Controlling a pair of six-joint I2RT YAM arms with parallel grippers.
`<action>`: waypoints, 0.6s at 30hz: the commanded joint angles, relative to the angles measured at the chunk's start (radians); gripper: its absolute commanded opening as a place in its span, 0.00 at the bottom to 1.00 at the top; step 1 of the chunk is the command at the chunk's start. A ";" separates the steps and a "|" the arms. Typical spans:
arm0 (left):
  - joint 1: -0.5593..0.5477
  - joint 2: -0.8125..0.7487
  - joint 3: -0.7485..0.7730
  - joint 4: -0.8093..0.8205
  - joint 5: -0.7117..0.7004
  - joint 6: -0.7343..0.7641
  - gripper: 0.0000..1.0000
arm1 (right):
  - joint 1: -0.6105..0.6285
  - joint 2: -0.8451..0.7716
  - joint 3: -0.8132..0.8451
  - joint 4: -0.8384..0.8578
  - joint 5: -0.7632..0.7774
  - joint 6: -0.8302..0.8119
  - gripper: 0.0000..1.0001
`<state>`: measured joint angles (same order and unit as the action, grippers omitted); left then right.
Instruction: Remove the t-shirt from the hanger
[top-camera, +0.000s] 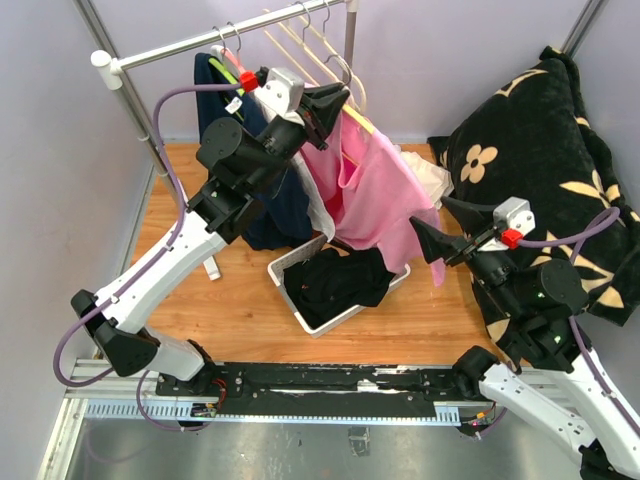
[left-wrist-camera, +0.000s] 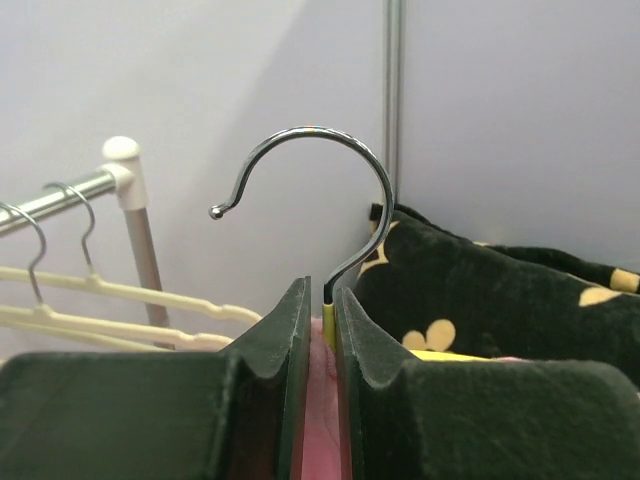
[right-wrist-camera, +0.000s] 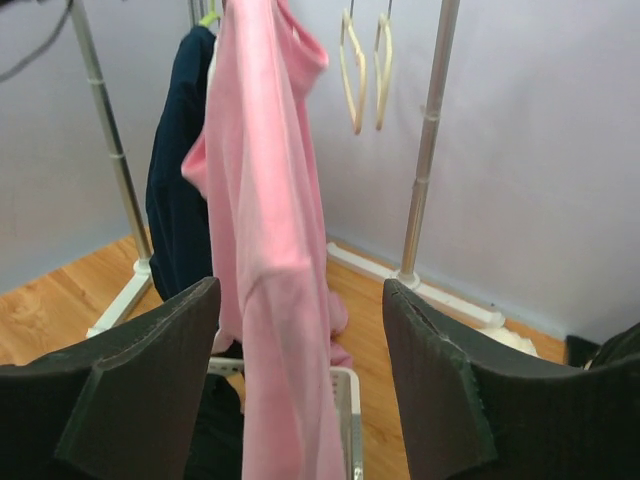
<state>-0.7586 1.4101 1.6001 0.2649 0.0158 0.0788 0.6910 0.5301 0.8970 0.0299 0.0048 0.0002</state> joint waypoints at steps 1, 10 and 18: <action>0.022 0.020 0.088 0.036 -0.016 0.037 0.01 | 0.019 -0.037 -0.041 -0.069 0.017 0.018 0.64; 0.031 0.037 0.122 0.027 -0.012 0.033 0.01 | 0.020 -0.092 -0.108 -0.110 0.075 0.057 0.09; 0.061 0.033 0.149 0.011 -0.031 0.026 0.01 | 0.021 -0.130 -0.169 -0.121 0.330 0.175 0.01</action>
<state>-0.7231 1.4563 1.6855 0.2211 0.0074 0.1009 0.6910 0.4309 0.7624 -0.0822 0.1406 0.0814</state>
